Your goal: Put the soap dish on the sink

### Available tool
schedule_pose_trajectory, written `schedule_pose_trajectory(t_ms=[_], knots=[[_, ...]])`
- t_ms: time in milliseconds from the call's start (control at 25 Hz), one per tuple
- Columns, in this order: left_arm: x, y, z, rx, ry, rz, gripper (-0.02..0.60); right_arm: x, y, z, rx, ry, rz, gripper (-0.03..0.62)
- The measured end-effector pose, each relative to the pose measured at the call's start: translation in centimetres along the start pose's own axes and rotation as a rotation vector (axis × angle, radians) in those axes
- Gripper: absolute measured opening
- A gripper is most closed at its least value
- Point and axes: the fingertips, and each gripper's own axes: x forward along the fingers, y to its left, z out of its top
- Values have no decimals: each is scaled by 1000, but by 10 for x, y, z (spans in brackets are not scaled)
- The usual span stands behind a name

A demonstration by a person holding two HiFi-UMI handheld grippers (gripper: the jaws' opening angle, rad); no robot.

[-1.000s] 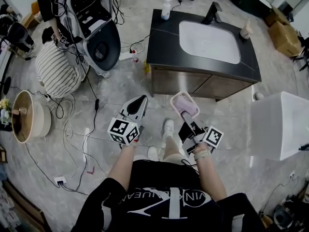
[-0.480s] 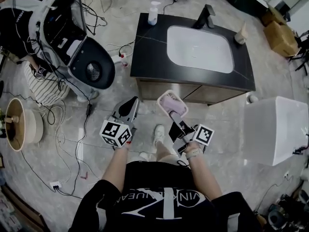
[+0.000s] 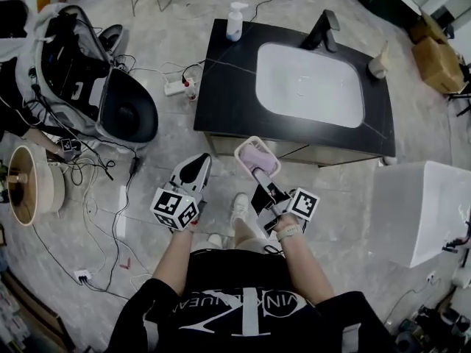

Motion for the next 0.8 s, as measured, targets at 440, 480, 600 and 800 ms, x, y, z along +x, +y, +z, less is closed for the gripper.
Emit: schedule_pose_trajectory(t_ms=[440, 480, 600, 800], knots=[[25, 17, -13, -35, 39, 44, 20, 43, -12, 15, 8, 71, -36, 80], [27, 17, -14, -36, 43, 43, 20, 45, -13, 16, 10, 73, -37, 80], [36, 16, -16, -35, 54, 41, 20, 50, -18, 20, 39, 77, -62, 80], [54, 12, -17, -32, 69, 34, 20, 55, -27, 28, 82, 76, -100, 80]])
